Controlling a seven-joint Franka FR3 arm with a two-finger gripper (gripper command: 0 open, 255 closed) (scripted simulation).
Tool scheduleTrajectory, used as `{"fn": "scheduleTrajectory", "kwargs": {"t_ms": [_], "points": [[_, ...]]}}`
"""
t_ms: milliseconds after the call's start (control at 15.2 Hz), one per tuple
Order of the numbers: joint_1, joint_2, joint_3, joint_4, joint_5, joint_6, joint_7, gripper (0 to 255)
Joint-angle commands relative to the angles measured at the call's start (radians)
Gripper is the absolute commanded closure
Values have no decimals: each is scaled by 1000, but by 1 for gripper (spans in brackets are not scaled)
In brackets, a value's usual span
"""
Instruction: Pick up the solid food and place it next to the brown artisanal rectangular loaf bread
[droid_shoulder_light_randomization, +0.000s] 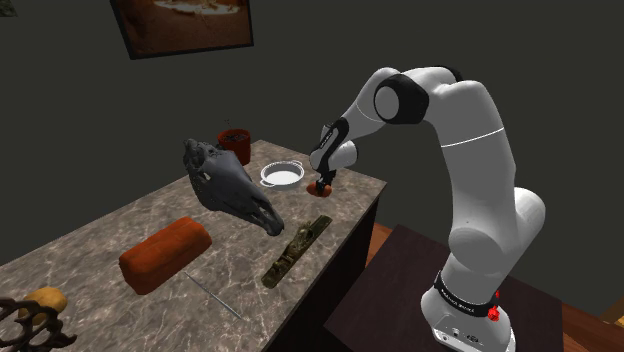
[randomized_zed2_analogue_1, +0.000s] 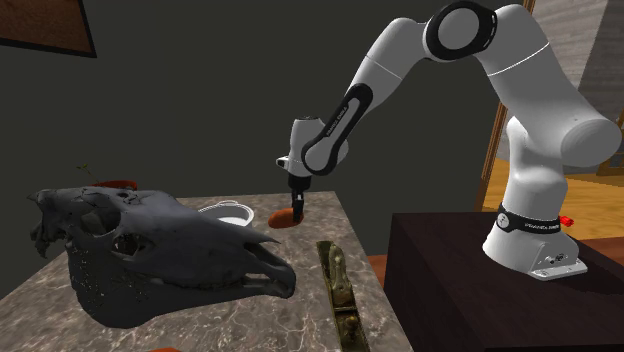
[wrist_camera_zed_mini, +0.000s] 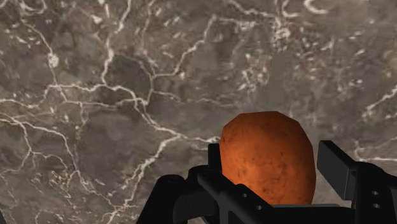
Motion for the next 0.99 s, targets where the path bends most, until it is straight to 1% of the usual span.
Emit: {"fn": "scheduleTrajectory", "kwargs": {"t_ms": [0, 924], "points": [[0, 0, 0, 0, 0, 0, 0, 255], [20, -153, -26, -23, -26, -131, 16, 255]]}}
